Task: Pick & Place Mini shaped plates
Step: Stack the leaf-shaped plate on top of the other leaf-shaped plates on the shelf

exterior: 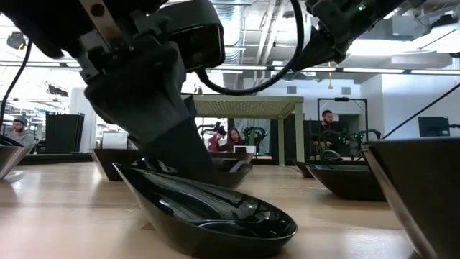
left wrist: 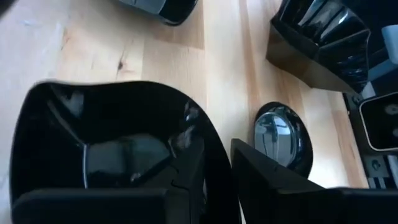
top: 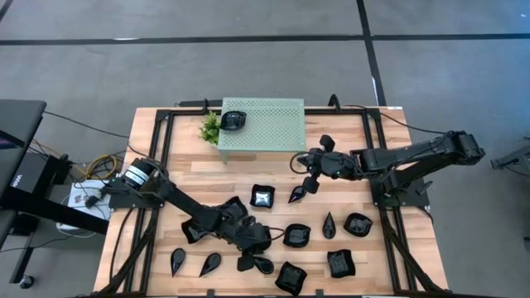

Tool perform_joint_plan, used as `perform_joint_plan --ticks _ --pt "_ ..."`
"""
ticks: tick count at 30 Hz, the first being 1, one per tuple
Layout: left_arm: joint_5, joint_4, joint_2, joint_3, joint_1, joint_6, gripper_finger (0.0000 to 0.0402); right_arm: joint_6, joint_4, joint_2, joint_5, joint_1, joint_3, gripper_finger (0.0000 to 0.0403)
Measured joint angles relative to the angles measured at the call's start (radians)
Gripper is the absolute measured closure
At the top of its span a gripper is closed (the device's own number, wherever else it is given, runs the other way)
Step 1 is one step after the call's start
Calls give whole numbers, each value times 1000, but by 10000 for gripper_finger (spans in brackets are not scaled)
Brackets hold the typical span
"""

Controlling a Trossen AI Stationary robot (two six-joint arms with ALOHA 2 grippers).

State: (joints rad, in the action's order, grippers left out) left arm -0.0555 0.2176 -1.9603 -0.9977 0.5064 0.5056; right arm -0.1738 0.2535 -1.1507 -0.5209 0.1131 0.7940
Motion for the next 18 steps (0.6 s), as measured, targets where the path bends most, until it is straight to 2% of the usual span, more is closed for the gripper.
perform_joint_plan --ticks 18 --pt "-12 -34 -1 0 0 -38 321 0 0 0 0 1 0 395"
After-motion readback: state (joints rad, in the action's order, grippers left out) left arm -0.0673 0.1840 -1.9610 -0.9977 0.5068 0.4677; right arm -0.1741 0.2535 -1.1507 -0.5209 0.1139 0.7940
